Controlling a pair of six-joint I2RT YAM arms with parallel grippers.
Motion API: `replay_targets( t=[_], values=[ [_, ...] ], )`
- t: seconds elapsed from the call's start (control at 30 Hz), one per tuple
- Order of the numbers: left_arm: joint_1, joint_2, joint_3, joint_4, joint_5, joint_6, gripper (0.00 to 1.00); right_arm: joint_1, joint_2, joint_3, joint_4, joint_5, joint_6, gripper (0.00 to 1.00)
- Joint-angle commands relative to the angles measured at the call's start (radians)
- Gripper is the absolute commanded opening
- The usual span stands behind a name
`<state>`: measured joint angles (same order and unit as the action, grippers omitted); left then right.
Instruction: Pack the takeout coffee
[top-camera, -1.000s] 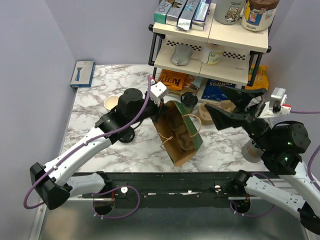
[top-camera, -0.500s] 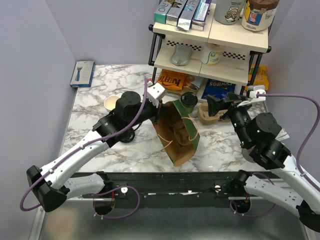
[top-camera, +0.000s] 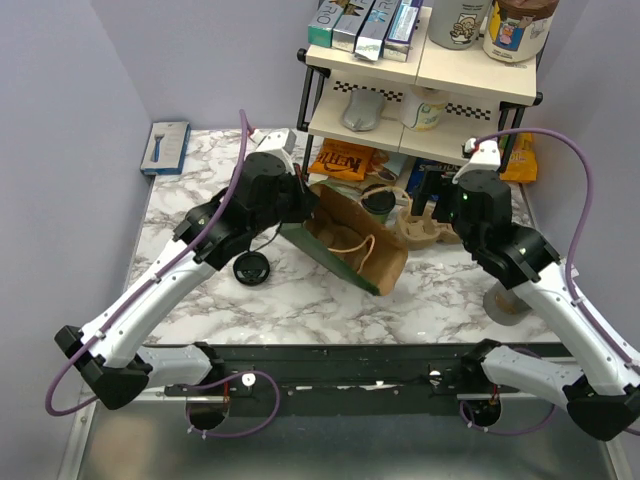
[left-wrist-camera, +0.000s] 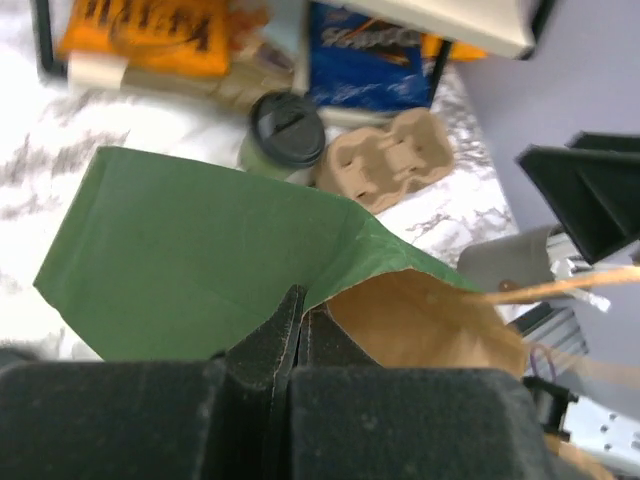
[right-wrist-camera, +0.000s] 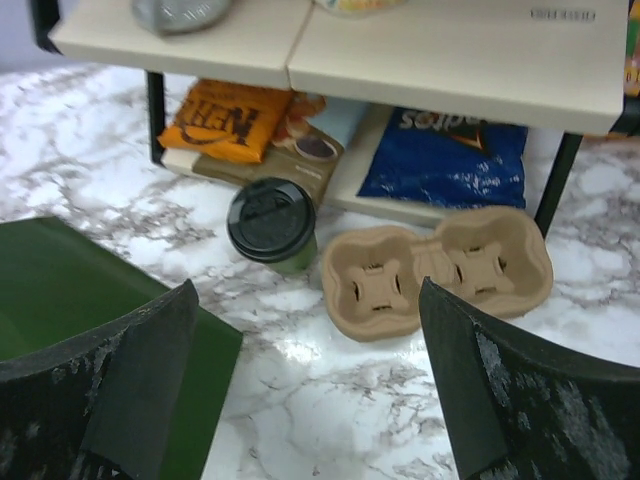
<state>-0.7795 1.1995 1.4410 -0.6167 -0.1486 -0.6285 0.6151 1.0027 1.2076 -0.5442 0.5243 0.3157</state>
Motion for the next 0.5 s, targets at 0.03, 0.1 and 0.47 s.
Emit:
replay_targets(
  t=[0.03, 0.1, 0.47],
  values=[
    [0.147, 0.026, -0.04, -0.148, 0.121, -0.273, 0.0, -0.081, 0.042, 0.026, -0.1, -0.156, 0.065, 1.0],
    [0.181, 0.023, -0.053, -0.149, 0.132, -0.299, 0.0, -0.1, 0.056, 0.017, -0.097, -0.19, 0.068, 1.0],
    [0.313, 0.032, -0.113, -0.16, 0.208, -0.29, 0.06, -0.129, 0.264, 0.084, -0.034, -0.383, -0.084, 1.0]
  ],
)
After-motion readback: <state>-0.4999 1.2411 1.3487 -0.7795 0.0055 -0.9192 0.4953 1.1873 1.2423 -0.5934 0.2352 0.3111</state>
